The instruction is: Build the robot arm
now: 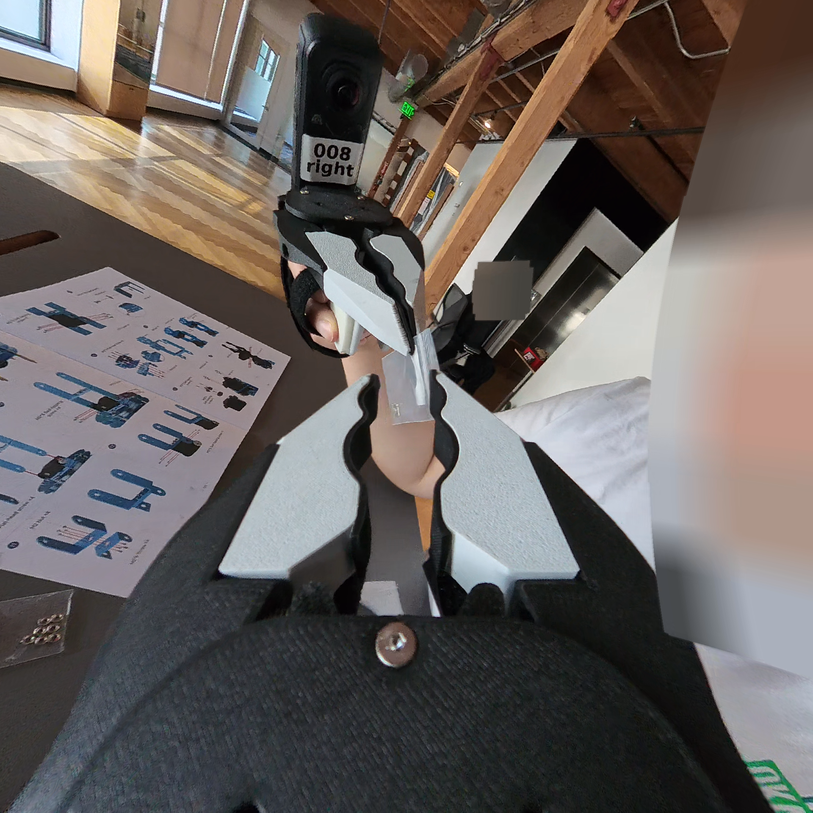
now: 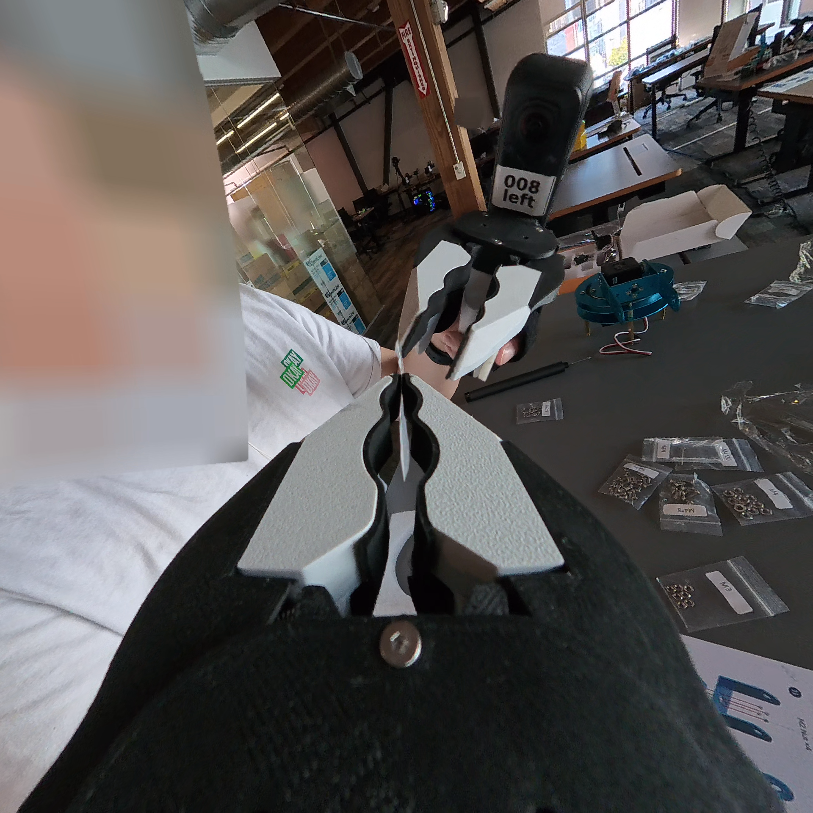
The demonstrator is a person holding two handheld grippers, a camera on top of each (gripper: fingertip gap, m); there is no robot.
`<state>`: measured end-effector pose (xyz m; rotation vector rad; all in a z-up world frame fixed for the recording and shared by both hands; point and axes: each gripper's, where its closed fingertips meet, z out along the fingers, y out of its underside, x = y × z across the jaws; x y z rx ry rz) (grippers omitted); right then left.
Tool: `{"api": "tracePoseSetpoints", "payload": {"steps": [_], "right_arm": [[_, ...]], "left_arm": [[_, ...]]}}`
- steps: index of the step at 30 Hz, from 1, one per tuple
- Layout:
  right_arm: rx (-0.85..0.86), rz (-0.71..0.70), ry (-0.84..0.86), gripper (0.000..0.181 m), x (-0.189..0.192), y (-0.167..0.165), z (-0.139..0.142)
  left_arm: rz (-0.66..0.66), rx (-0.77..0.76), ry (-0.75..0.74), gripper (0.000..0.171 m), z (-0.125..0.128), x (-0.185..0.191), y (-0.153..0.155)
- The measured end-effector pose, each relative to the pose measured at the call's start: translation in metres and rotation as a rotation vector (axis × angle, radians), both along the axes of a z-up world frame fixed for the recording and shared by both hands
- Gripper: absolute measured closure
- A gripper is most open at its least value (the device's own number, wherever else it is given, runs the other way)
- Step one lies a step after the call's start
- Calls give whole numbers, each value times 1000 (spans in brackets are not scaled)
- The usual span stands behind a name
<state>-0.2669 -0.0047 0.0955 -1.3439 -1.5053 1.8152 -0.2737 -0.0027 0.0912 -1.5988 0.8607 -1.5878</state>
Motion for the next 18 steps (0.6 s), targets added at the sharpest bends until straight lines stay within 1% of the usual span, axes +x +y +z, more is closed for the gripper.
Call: {"api": "tracePoseSetpoints", "payload": {"steps": [6, 13, 16, 18], "right_arm": [[2, -4, -2, 181, -1, 0, -1], [44, -35, -18, 181, -3, 4, -8], [62, -48, -31, 181, -5, 6, -11], [61, -43, -35, 181, -5, 6, -14]], "left_arm": [[27, 41, 67, 155, -7, 0, 1], [-35, -21, 30, 156, -8, 2, -2], [-34, -24, 63, 157, -15, 3, 0], [-19, -18, 83, 162, -19, 4, 3]]}}
